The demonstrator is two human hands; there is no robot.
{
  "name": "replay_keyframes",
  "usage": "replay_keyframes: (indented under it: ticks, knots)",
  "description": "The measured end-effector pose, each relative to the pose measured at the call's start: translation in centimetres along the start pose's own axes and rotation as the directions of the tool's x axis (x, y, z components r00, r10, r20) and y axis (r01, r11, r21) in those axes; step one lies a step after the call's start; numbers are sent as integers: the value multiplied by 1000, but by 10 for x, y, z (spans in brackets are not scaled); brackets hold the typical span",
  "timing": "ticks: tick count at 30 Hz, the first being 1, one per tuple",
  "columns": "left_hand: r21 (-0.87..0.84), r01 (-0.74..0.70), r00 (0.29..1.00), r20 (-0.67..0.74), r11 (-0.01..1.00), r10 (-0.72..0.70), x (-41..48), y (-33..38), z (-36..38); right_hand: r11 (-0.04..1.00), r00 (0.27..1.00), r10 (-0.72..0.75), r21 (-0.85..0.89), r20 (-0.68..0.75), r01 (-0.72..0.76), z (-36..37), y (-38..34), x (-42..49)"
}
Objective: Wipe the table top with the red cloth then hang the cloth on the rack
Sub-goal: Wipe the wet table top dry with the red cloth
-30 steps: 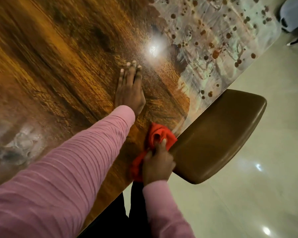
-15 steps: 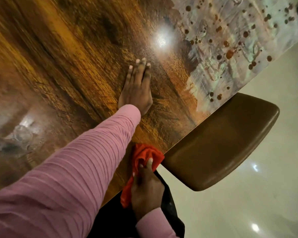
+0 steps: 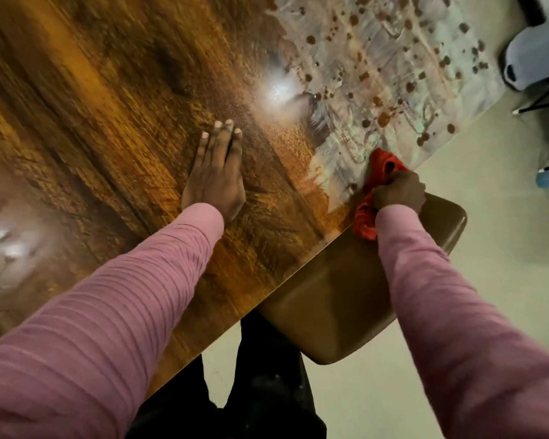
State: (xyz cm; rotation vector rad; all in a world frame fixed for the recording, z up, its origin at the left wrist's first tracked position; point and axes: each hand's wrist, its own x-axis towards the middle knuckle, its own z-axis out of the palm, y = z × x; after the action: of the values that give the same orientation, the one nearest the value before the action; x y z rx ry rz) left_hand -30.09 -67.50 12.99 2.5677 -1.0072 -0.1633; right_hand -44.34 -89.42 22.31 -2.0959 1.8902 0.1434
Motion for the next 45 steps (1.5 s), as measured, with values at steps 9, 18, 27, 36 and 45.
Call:
replay_keyframes:
  ticks: [9, 18, 27, 36, 45]
  knots:
    - [140, 87, 996, -1, 986, -88, 3, 13, 0, 868, 835, -448, -67, 320, 492, 77, 57, -127]
    - [35, 536, 835, -170, 843, -524, 29, 90, 27, 902, 909, -409, -118, 75, 415, -20, 20, 124]
    - [-15, 681, 711, -225, 732, -666, 42, 108, 49, 307, 227, -913, 205, 340, 929, 43, 33, 18]
    - [-21, 695, 700, -210, 719, -682, 44, 107, 49, 777, 781, -622, 162, 51, 608, -2, -31, 186]
    - [-36, 694, 700, -195, 719, -687, 44, 107, 50, 221, 183, -963, 198, 196, 955, 44, -14, 41]
